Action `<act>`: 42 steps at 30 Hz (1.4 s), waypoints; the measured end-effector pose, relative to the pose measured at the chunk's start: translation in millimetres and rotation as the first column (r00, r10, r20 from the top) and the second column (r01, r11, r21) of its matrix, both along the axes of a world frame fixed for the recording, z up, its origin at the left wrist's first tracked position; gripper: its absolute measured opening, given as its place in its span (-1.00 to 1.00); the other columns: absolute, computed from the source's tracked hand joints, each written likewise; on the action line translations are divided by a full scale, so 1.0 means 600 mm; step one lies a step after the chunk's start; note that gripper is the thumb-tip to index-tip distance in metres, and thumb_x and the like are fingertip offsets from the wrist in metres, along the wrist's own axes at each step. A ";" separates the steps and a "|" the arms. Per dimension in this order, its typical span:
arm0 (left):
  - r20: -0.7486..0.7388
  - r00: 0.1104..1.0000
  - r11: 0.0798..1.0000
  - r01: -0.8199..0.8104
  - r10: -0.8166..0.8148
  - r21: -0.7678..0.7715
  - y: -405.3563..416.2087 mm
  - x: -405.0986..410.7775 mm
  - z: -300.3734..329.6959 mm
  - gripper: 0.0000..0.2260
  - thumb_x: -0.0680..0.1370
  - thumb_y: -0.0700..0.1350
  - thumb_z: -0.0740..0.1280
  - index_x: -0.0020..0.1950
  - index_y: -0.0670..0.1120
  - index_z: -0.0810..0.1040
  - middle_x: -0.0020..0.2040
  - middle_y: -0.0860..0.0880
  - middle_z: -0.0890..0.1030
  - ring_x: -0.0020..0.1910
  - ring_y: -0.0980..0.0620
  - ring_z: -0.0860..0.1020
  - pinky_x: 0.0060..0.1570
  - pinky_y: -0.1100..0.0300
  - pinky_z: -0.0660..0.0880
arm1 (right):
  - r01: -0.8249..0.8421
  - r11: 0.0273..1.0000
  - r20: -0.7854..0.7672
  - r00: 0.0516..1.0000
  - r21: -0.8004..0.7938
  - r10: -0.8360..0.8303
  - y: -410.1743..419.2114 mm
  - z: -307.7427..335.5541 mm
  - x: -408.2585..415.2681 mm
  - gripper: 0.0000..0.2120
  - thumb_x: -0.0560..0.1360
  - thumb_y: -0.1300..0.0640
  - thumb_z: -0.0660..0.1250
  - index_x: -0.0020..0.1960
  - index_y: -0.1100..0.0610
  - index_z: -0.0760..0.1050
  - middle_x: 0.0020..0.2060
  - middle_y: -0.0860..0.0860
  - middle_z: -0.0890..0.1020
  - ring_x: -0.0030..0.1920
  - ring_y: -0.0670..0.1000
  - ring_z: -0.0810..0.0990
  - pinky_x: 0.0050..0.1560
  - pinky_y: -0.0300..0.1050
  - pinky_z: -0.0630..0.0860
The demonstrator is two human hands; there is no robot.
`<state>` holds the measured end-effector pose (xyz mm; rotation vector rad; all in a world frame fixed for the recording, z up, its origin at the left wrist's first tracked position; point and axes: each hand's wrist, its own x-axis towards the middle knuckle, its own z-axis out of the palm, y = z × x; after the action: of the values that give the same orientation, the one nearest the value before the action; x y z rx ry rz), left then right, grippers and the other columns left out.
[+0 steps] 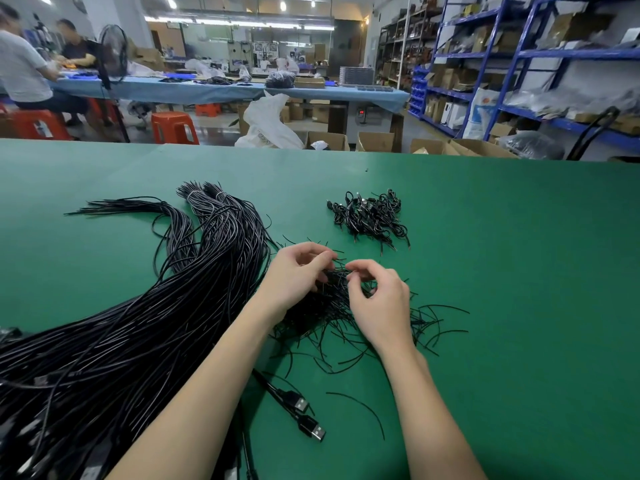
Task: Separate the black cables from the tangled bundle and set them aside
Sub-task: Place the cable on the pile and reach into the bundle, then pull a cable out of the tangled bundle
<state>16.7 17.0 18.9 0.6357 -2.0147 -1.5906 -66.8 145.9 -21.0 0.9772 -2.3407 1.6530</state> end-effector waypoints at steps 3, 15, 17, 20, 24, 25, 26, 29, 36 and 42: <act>0.033 0.987 0.964 -0.148 0.159 -0.223 -0.010 0.003 -0.003 -0.88 0.58 0.01 0.39 -0.07 0.02 0.70 -0.20 0.07 0.71 -0.25 0.12 0.60 -0.16 0.21 0.52 | -0.008 1.000 0.025 1.000 0.004 0.008 -0.004 -0.003 -0.001 -0.83 0.56 0.14 0.34 0.02 -0.10 0.65 -0.11 -0.19 0.62 0.03 -0.19 0.54 0.04 -0.16 0.49; 0.438 0.578 0.454 0.128 0.688 -0.882 -0.079 0.041 -0.019 -0.70 0.55 0.15 0.29 0.16 0.05 0.65 0.24 -0.02 0.52 0.33 -0.10 0.32 0.31 -0.11 0.19 | -0.080 0.996 0.112 0.991 0.043 0.075 -0.012 -0.008 0.000 -0.81 0.58 0.13 0.34 -0.05 -0.16 0.61 -0.12 -0.15 0.67 -0.29 -0.21 0.39 -0.12 -0.18 0.40; 0.454 0.563 0.456 0.147 0.691 -0.878 -0.080 0.039 -0.020 -0.69 0.55 0.16 0.29 0.19 0.05 0.63 0.27 -0.03 0.50 0.35 -0.10 0.31 0.33 -0.13 0.19 | -0.084 0.996 0.128 0.989 0.034 0.079 -0.013 -0.007 0.001 -0.82 0.58 0.13 0.35 -0.06 -0.15 0.62 -0.13 -0.14 0.67 -0.29 -0.19 0.39 -0.12 -0.17 0.41; 0.454 0.568 0.454 0.153 0.686 -0.878 -0.079 0.039 -0.021 -0.68 0.57 0.18 0.26 0.18 0.06 0.63 0.27 -0.03 0.50 0.35 -0.10 0.31 0.34 -0.14 0.18 | -0.073 0.997 0.145 0.987 0.013 0.070 -0.012 -0.005 0.001 -0.82 0.57 0.15 0.36 -0.07 -0.13 0.64 -0.14 -0.14 0.68 -0.36 -0.25 0.42 -0.15 -0.23 0.40; 0.491 0.583 0.486 0.180 0.647 -0.855 -0.073 0.040 -0.020 -0.62 0.62 0.20 0.14 0.19 0.04 0.63 0.31 -0.07 0.51 0.38 -0.12 0.32 0.41 -0.21 0.12 | -0.073 0.997 0.165 0.984 -0.003 0.073 -0.009 -0.002 0.002 -0.82 0.57 0.15 0.36 -0.06 -0.11 0.65 -0.16 -0.16 0.69 -0.46 -0.25 0.48 -0.30 -0.36 0.35; 0.508 0.585 0.508 0.181 0.632 -0.842 -0.072 0.038 -0.019 -0.59 0.62 0.22 0.12 0.19 0.04 0.63 0.31 -0.08 0.51 0.38 -0.13 0.33 0.42 -0.22 0.10 | -0.075 0.997 0.171 0.982 -0.007 0.076 -0.009 -0.001 0.002 -0.82 0.57 0.15 0.35 -0.05 -0.11 0.65 -0.15 -0.15 0.70 -0.48 -0.23 0.47 -0.34 -0.39 0.34; 0.524 0.585 0.528 0.184 0.619 -0.829 -0.071 0.037 -0.017 -0.58 0.62 0.24 0.11 0.19 0.05 0.63 0.31 -0.08 0.51 0.38 -0.13 0.33 0.42 -0.22 0.08 | -0.078 0.997 0.177 0.981 -0.011 0.079 -0.009 0.000 0.003 -0.82 0.57 0.15 0.35 -0.05 -0.11 0.65 -0.15 -0.14 0.71 -0.50 -0.21 0.45 -0.37 -0.42 0.33; 0.561 0.571 0.545 0.221 0.599 -0.808 -0.067 0.035 -0.014 -0.62 0.61 0.24 0.15 0.19 0.07 0.63 0.30 -0.05 0.51 0.39 -0.13 0.32 0.42 -0.25 0.06 | -0.091 0.996 0.183 0.979 -0.020 0.093 -0.008 0.002 0.004 -0.80 0.57 0.17 0.34 -0.05 -0.11 0.65 -0.15 -0.13 0.72 -0.56 -0.19 0.39 -0.45 -0.45 0.31; 0.475 0.678 0.595 0.068 0.561 -0.801 -0.054 0.032 -0.005 -0.71 0.61 0.17 0.23 0.08 0.04 0.64 0.25 -0.02 0.52 0.37 -0.11 0.32 0.42 -0.28 0.07 | -0.094 0.995 0.197 0.975 -0.038 0.099 -0.006 0.006 0.008 -0.80 0.56 0.17 0.35 -0.08 -0.10 0.66 -0.19 -0.14 0.72 -0.55 -0.19 0.39 -0.45 -0.43 0.34; 0.194 0.915 0.794 -0.184 0.354 -0.580 -0.029 0.017 0.018 -0.66 0.58 0.13 0.35 -0.35 0.03 0.51 0.11 0.03 0.62 0.25 -0.03 0.48 0.32 0.01 0.32 | -0.134 0.989 0.243 0.959 -0.066 0.146 -0.007 0.019 0.011 -0.87 0.57 0.12 0.38 -0.07 -0.06 0.68 -0.24 -0.16 0.73 -0.25 -0.22 0.64 -0.20 -0.44 0.45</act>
<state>26.7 -0.2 29.7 0.9151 -2.3186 -0.7091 -60.4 141.6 -9.3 1.0005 -2.4171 1.9827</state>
